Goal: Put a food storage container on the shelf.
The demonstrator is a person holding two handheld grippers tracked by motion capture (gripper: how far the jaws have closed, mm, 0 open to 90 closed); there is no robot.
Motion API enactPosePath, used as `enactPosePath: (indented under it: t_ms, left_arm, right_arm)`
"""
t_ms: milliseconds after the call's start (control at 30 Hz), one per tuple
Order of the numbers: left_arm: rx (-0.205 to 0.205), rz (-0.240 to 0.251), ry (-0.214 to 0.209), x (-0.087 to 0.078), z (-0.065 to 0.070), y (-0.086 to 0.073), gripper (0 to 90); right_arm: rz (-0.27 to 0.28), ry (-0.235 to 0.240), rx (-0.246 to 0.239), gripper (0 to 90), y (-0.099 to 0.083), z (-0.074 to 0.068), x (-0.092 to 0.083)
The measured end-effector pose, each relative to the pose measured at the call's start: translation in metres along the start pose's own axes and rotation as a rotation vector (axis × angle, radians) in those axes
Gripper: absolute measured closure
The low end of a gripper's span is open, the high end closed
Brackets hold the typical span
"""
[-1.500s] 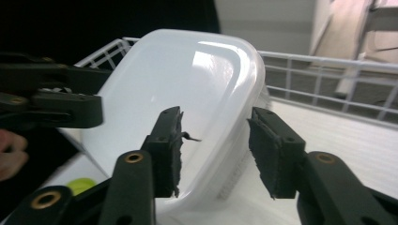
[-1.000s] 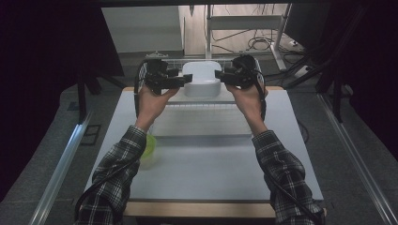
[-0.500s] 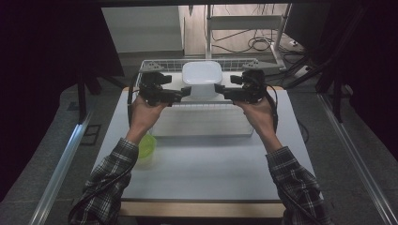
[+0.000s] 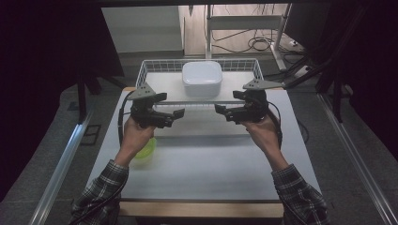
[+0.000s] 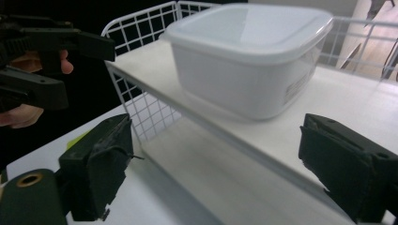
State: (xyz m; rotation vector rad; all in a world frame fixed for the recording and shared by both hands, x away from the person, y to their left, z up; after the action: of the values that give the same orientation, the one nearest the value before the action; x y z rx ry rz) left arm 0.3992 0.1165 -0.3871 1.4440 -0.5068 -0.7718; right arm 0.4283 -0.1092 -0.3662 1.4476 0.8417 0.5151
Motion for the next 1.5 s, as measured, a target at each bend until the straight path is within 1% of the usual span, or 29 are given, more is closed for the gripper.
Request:
enactPosePath:
  t_ms: [100, 167, 400, 633, 733, 867, 900, 967, 1033, 1133, 1267, 1367, 1500]
  left_arm:
    - [0.001, -0.002, -0.008, -0.006, 0.005, -0.008, 6.4]
    - [0.010, -0.009, -0.007, -0.010, 0.008, -0.014, 6.3]
    - [0.019, -0.037, 0.011, -0.023, 0.015, -0.035, 5.9]
    - [0.029, -0.056, 0.030, -0.031, 0.021, -0.057, 5.0]
    - [0.024, -0.062, 0.035, -0.034, 0.023, -0.067, 4.8]
    - [-0.008, -0.051, 0.039, -0.039, 0.023, -0.082, 4.6]
    - [-0.018, -0.058, 0.034, -0.040, 0.024, -0.086, 4.8]
    - [-0.020, -0.060, 0.048, -0.041, 0.023, -0.093, 4.6]
    - [-0.030, -0.063, 0.048, -0.042, 0.023, -0.100, 4.7]
    - [-0.031, -0.060, 0.058, -0.043, 0.022, -0.108, 4.5]
    - [-0.033, -0.052, 0.059, -0.046, 0.025, -0.116, 4.5]
    - [-0.020, -0.068, 0.070, -0.047, 0.028, -0.125, 4.4]
    - [-0.016, -0.095, 0.071, -0.047, 0.032, -0.136, 4.3]
  right_arm:
    - [-0.018, 0.008, -0.010, 7.0, -0.009, -0.004, -0.003]
    - [-0.024, 0.015, -0.015, 5.7, -0.014, -0.006, -0.005]
    - [-0.041, 0.023, -0.037, 2.3, -0.034, -0.011, -0.013]
    - [-0.054, 0.021, -0.053, 0.0, -0.056, -0.012, -0.022]
    - [-0.062, 0.015, -0.050, 0.0, -0.065, -0.011, -0.026]
    - [-0.074, 0.012, -0.044, 0.0, -0.077, -0.011, -0.033]
    - [-0.077, 0.009, -0.042, 0.0, -0.081, -0.011, -0.034]
    - [-0.085, 0.004, -0.045, 0.0, -0.087, -0.011, -0.036]
    - [-0.092, 0.002, -0.046, 0.0, -0.095, -0.011, -0.038]
    - [-0.102, 0.006, -0.047, 0.0, -0.104, -0.013, -0.040]
    - [-0.106, 0.003, -0.034, 0.0, -0.114, -0.015, -0.044]
    - [-0.112, 0.003, -0.024, 0.0, -0.121, -0.016, -0.047]
    - [-0.124, -0.004, -0.025, 0.0, -0.131, -0.018, -0.050]
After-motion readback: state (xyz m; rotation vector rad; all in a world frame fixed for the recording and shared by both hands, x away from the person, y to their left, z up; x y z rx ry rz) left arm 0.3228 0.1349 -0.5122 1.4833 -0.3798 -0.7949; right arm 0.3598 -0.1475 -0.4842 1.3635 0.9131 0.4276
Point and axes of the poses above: each handheld gripper's, and its own axes: x roughly forward along the jaws, y roughly out of its top, z roughly to its right, the point moved 7 cm from there along x, roughly forward along the jaws, and after that the axes turned 12 degrees about z, right-handed, at the moved point
